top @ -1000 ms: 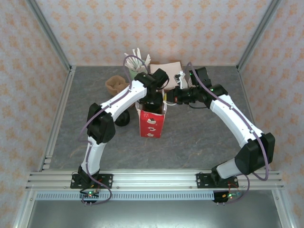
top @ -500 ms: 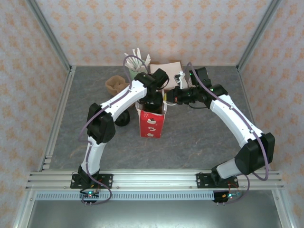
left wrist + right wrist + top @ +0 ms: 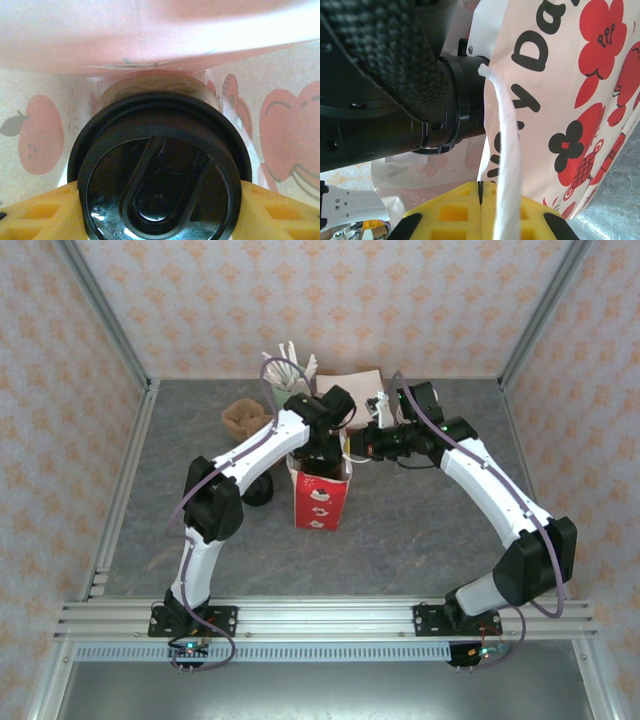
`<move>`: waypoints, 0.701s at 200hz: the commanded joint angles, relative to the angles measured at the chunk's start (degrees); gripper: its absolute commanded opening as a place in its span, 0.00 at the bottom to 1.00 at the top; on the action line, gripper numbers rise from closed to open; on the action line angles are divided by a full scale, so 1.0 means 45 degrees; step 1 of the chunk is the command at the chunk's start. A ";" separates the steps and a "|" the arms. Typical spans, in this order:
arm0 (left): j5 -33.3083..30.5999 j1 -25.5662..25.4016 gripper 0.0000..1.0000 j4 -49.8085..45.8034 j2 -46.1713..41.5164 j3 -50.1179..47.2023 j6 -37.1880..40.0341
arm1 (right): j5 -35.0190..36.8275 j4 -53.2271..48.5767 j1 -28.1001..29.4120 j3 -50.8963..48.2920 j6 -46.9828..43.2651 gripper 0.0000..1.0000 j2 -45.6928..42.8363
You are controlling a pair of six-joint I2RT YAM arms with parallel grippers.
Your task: Pack the takeout coffee
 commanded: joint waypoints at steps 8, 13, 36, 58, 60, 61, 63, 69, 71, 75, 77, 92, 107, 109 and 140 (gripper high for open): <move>0.0158 0.0092 0.56 -0.0117 0.0988 -0.0415 0.0196 | -0.0117 -0.0428 -0.0059 -0.0036 -0.0059 0.00 0.0198; 0.0129 0.0092 0.56 -0.0127 0.0977 -0.0392 0.0206 | -0.0117 -0.0428 -0.0047 -0.0011 -0.0053 0.00 0.0218; 0.0030 0.0112 0.57 -0.0365 0.0875 -0.0028 0.0283 | -0.0069 -0.0437 -0.0079 0.0057 -0.0069 0.00 0.0233; 0.0082 0.0121 0.58 -0.0468 0.0611 0.0191 0.0333 | -0.0020 -0.0381 -0.0132 0.0043 -0.0051 0.00 0.0243; 0.0093 0.0114 0.58 -0.0469 0.0578 0.0193 0.0326 | -0.0020 -0.0378 -0.0134 0.0037 -0.0055 0.00 0.0242; 0.0098 0.0113 0.58 -0.0478 0.0563 0.0184 0.0332 | -0.0020 -0.0377 -0.0148 0.0039 -0.0040 0.00 0.0235; 0.0112 0.0117 0.58 -0.0481 0.0527 0.0201 0.0336 | -0.0020 -0.0367 -0.0158 0.0045 -0.0028 0.00 0.0220; 0.0144 0.0124 0.58 -0.0491 0.0447 0.0214 0.0347 | -0.0053 -0.0286 -0.0176 0.0026 0.0011 0.00 0.0218; 0.0152 0.0129 0.59 -0.0489 0.0420 0.0213 0.0339 | -0.0057 -0.0271 -0.0189 0.0008 0.0028 0.00 0.0211; 0.0161 0.0123 0.59 -0.0490 0.0364 0.0205 0.0340 | -0.0078 -0.0233 -0.0224 -0.0015 0.0057 0.00 0.0194; 0.0176 0.0124 0.60 -0.0489 0.0340 0.0206 0.0338 | -0.0068 -0.0209 -0.0225 -0.0017 0.0079 0.00 0.0190; 0.0171 0.0135 0.62 -0.0510 0.0134 0.0136 0.0347 | -0.0067 -0.0056 -0.0265 -0.0092 0.0183 0.00 0.0097; 0.0133 0.0131 0.63 -0.0518 -0.0006 0.0096 0.0391 | -0.0040 0.0014 -0.0275 -0.0145 0.0210 0.00 -0.0002; 0.0140 0.0131 0.64 -0.0510 -0.0026 0.0096 0.0380 | -0.0030 0.0014 -0.0292 -0.0152 0.0225 0.00 -0.0025; 0.0104 0.0131 0.66 -0.0566 -0.0210 0.0164 0.0344 | 0.0140 0.0002 -0.0297 -0.0217 0.0266 0.00 -0.0248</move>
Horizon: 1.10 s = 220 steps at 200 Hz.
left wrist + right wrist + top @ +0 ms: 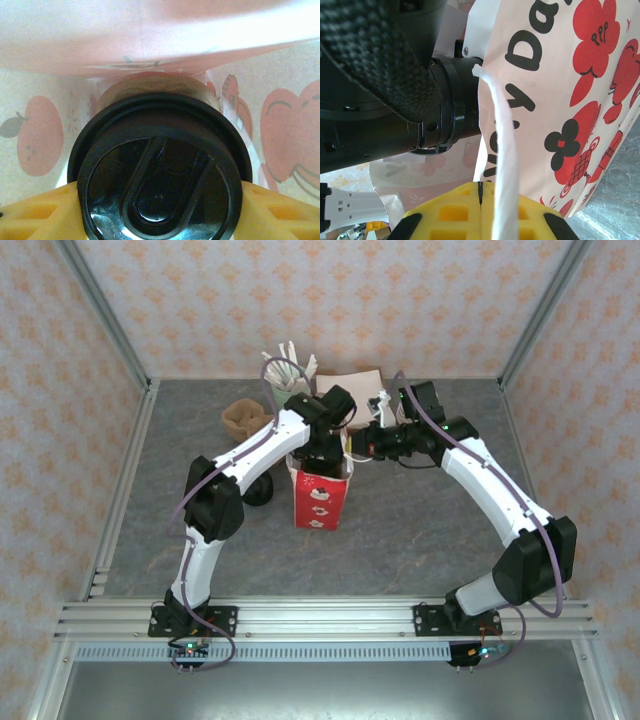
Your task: Pack the takeout coffee
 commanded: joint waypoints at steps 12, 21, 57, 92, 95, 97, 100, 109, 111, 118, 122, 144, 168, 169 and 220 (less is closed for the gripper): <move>0.0098 0.0156 0.69 -0.0552 -0.0292 0.0044 0.0250 | 0.0355 0.0024 -0.0116 -0.0253 0.0149 0.00 -0.0401; 0.0132 0.0156 0.69 -0.0535 -0.0348 0.0024 0.0236 | 0.0423 0.0015 -0.0113 -0.0282 0.0191 0.00 -0.0459; 0.0218 0.0189 0.72 -0.0603 -0.0439 0.0081 0.0330 | 0.0605 0.0070 -0.0212 -0.0367 0.0349 0.00 -0.0650; 0.0220 0.0229 0.76 -0.0669 -0.0692 0.0082 0.0379 | 0.0760 0.0043 -0.0203 -0.0416 0.0384 0.00 -0.0781; 0.0216 0.0231 0.77 -0.0665 -0.0700 0.0082 0.0378 | 0.0776 0.0042 -0.0211 -0.0434 0.0373 0.00 -0.0798; 0.0216 0.0229 0.77 -0.0664 -0.0702 0.0082 0.0378 | 0.0775 0.0045 -0.0208 -0.0444 0.0386 0.00 -0.0813; 0.0215 0.0239 0.77 -0.0664 -0.0717 0.0092 0.0399 | 0.0795 0.0052 -0.0214 -0.0449 0.0388 0.00 -0.0812; 0.0235 0.0230 0.77 -0.0665 -0.0769 0.0082 0.0432 | 0.0809 0.0072 -0.0215 -0.0499 0.0414 0.00 -0.0853; 0.0235 0.0229 0.78 -0.0664 -0.0775 0.0092 0.0445 | 0.0822 0.0072 -0.0205 -0.0490 0.0406 0.00 -0.0856; 0.0235 0.0229 0.78 -0.0670 -0.0814 0.0105 0.0456 | 0.0839 0.0072 -0.0218 -0.0514 0.0400 0.00 -0.0865; 0.0237 0.0234 0.78 -0.0679 -0.0819 0.0116 0.0456 | 0.0808 0.0059 -0.0203 -0.0511 0.0406 0.00 -0.0882; 0.0265 0.0250 0.79 -0.0795 -0.0873 0.0309 0.0485 | 0.0819 0.0006 -0.0220 -0.0585 0.0335 0.00 -0.0934; 0.0168 0.0248 0.83 -0.0908 -0.0975 0.0593 0.0490 | 0.0761 -0.0116 -0.0201 -0.0605 0.0188 0.00 -0.0948; 0.0153 0.0248 0.83 -0.0913 -0.0975 0.0601 0.0489 | 0.0741 -0.0119 -0.0201 -0.0605 0.0185 0.00 -0.0948; 0.0084 0.0287 0.87 -0.1175 -0.1132 0.1037 0.0487 | 0.0527 -0.0244 -0.0205 -0.0671 -0.0152 0.00 -0.0997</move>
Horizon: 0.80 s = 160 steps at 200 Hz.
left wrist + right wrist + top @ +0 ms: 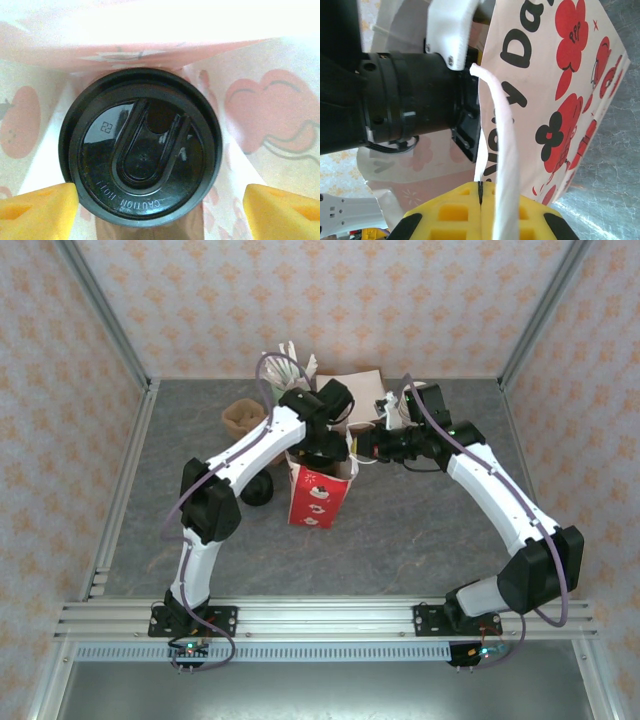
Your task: Pack the takeout coffee
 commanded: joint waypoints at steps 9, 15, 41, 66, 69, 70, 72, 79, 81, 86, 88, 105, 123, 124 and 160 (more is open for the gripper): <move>-0.0261 0.0185 0.88 -0.0571 -0.0781 0.0415 0.0198 | 0.0022 -0.0290 -0.0063 -0.0159 -0.0427 0.00 -0.0343; -0.0264 0.0181 0.88 -0.0580 -0.0801 0.0415 0.0184 | -0.0007 -0.0299 -0.0065 -0.0159 -0.0447 0.00 -0.0333; -0.0276 0.0183 0.88 -0.0628 -0.0773 0.0412 0.0186 | -0.0069 -0.0225 -0.0060 -0.0130 -0.0450 0.00 -0.0307; -0.0314 0.0201 0.87 -0.0649 -0.0781 0.0459 0.0151 | -0.0125 -0.0288 -0.0068 -0.0016 -0.0468 0.00 -0.0220; -0.0315 0.0200 0.88 -0.0648 -0.0763 0.0466 0.0149 | -0.0134 -0.0283 -0.0066 0.0016 -0.0473 0.00 -0.0215; -0.0315 0.0200 0.88 -0.0648 -0.0753 0.0471 0.0146 | -0.0134 -0.0279 -0.0063 0.0022 -0.0470 0.00 -0.0215; -0.0310 0.0200 0.88 -0.0648 -0.0761 0.0475 0.0149 | -0.0149 -0.0285 -0.0061 0.0012 -0.0477 0.00 -0.0195; -0.0272 0.0201 0.88 -0.0630 -0.0763 0.0486 0.0140 | -0.0154 -0.0276 -0.0069 0.0077 -0.0449 0.00 -0.0166; -0.0251 0.0210 0.88 -0.0604 -0.0763 0.0478 0.0157 | -0.0179 -0.0280 -0.0067 0.0080 -0.0462 0.00 -0.0158; -0.0204 0.0205 0.89 -0.0575 -0.0768 0.0465 0.0167 | -0.0184 -0.0290 -0.0066 0.0125 -0.0435 0.00 -0.0156; -0.0185 0.0201 0.90 -0.0556 -0.0774 0.0459 0.0169 | -0.0176 -0.0278 -0.0062 0.0155 -0.0444 0.00 -0.0151; 0.0008 0.0206 0.95 -0.0446 -0.0783 0.0476 0.0203 | -0.0212 -0.0329 -0.0069 0.0313 -0.0391 0.00 -0.0068; 0.0525 0.0200 0.98 -0.0290 -0.0792 0.0423 0.0333 | -0.0251 -0.0410 -0.0070 0.0538 -0.0342 0.00 0.0028; 0.0554 0.0200 0.98 -0.0283 -0.0797 0.0420 0.0336 | -0.0251 -0.0420 -0.0065 0.0547 -0.0346 0.00 0.0024; 0.1725 0.0200 0.99 0.0367 -0.1050 0.0106 0.0273 | -0.0213 -0.0684 -0.0065 0.1105 -0.0241 0.00 0.0124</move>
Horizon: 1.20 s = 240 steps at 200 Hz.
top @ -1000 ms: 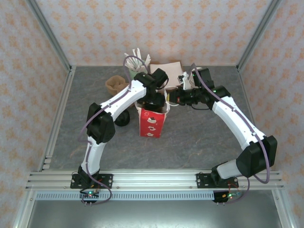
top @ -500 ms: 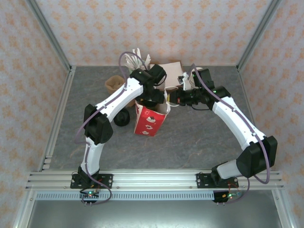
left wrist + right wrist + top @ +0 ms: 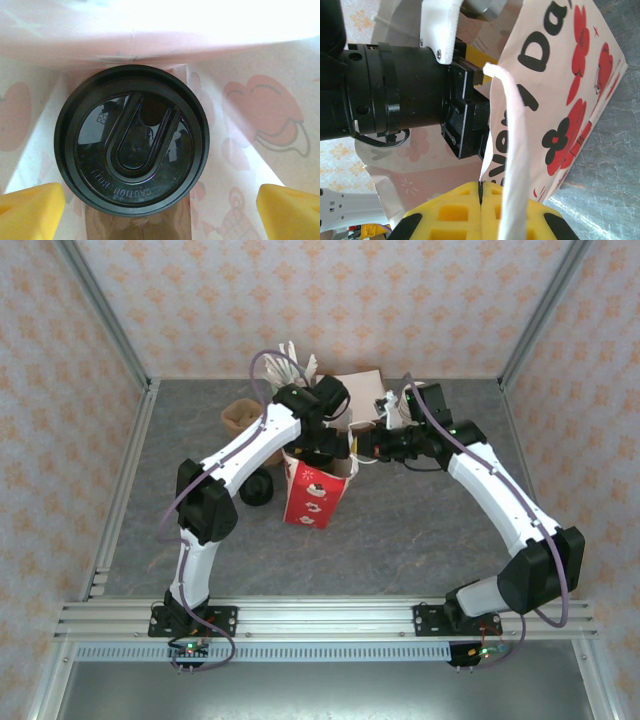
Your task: Pack the takeout coffee
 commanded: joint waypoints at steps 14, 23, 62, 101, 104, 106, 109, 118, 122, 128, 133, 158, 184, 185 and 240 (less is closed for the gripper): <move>0.1400 0.0059 0.99 0.0647 -0.0813 0.0104 0.0104 | -0.0111 -0.0518 -0.0065 0.1040 -0.0026 0.00 0.0230; 0.1523 0.0069 0.99 0.0578 -0.0790 0.0153 0.0072 | -0.0121 -0.0667 -0.0060 0.1225 -0.0038 0.00 0.0318; 0.1568 0.0042 1.00 0.0745 -0.1235 -0.0459 0.0209 | 0.0042 -0.0970 -0.0073 0.1349 -0.0076 0.00 0.0483; 0.1713 0.0040 1.00 0.0679 -0.1492 -0.0564 0.0339 | 0.0400 -0.1060 -0.0068 0.1177 -0.0014 0.00 0.0371; 0.1715 0.0040 1.00 0.0673 -0.1509 -0.0568 0.0354 | 0.0416 -0.1047 -0.0066 0.1151 0.0005 0.00 0.0380; 0.1720 0.0040 1.00 0.0661 -0.1526 -0.0578 0.0369 | 0.0424 -0.1063 -0.0062 0.1156 0.0004 0.00 0.0381; 0.1714 0.0023 1.00 0.0639 -0.1543 -0.0580 0.0390 | 0.0438 -0.1077 -0.0075 0.1151 -0.0005 0.00 0.0379; 0.1717 0.0020 1.00 0.0610 -0.1573 -0.0598 0.0446 | 0.0482 -0.1100 -0.0075 0.1136 0.0024 0.00 0.0381; 0.1736 0.0017 1.00 0.0587 -0.1579 -0.0607 0.0459 | 0.0499 -0.1101 -0.0062 0.1142 0.0030 0.00 0.0380; 0.1815 0.0026 1.00 0.0596 -0.1626 -0.0644 0.0487 | 0.0521 -0.1092 -0.0075 0.1162 0.0019 0.00 0.0382; 0.1850 0.0001 1.00 0.0593 -0.1662 -0.0674 0.0522 | 0.0585 -0.1108 -0.0061 0.1166 0.0027 0.00 0.0385; 0.1911 -0.0076 0.99 0.0528 -0.1784 -0.0734 0.0625 | 0.0633 -0.1137 -0.0060 0.1189 0.0011 0.00 0.0450; 0.1892 -0.0077 0.99 0.0588 -0.1976 -0.0681 0.0702 | 0.0600 -0.1176 -0.0062 0.1207 -0.0013 0.00 0.0479; 0.1882 -0.0077 0.99 0.0580 -0.1978 -0.0664 0.0714 | 0.0601 -0.1178 -0.0061 0.1202 -0.0011 0.00 0.0479; 0.1481 -0.0015 0.91 0.0467 -0.2254 -0.0137 0.0790 | 0.0536 -0.1336 -0.0060 0.0992 -0.0232 0.00 0.0435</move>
